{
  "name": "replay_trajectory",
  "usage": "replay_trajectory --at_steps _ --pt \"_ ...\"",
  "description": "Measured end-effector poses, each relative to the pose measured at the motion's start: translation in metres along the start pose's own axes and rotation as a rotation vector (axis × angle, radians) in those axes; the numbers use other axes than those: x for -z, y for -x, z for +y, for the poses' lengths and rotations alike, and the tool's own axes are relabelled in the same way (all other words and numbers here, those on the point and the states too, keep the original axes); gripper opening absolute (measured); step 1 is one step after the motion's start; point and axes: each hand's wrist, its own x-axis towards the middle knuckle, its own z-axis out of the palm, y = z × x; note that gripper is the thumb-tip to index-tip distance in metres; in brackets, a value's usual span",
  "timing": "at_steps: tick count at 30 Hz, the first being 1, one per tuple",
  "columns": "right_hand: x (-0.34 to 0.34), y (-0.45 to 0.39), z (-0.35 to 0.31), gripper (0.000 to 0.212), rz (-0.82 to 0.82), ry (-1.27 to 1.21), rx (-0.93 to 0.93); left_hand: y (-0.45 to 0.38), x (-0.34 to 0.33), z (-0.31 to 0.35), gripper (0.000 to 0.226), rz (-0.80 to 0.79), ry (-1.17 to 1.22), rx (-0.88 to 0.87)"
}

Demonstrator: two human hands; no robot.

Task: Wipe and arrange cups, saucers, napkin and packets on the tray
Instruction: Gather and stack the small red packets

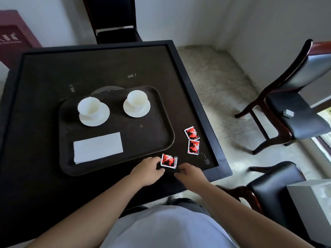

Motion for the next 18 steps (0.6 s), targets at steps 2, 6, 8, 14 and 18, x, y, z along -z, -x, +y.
replay_trajectory --at_steps 2,6,8,14,18 --pt "0.001 -0.015 -0.001 0.029 -0.037 -0.183 -0.063 -0.008 -0.008 0.009 0.035 -0.008 0.167 0.057" --pt "0.000 -0.038 0.005 0.047 -0.072 -0.238 -0.094 -0.024 -0.024 0.028 0.047 0.113 0.418 0.254" --pt "0.001 -0.047 0.009 0.056 -0.094 -0.314 -0.104 -0.031 -0.030 0.035 0.063 0.162 0.483 0.338" --pt "0.016 -0.068 0.021 0.022 -0.280 -0.596 -0.164 -0.039 -0.043 0.056 0.063 0.200 0.704 0.493" --pt "0.029 -0.070 0.028 0.002 -0.332 -0.619 -0.161 -0.038 -0.053 0.069 0.039 0.240 0.753 0.476"
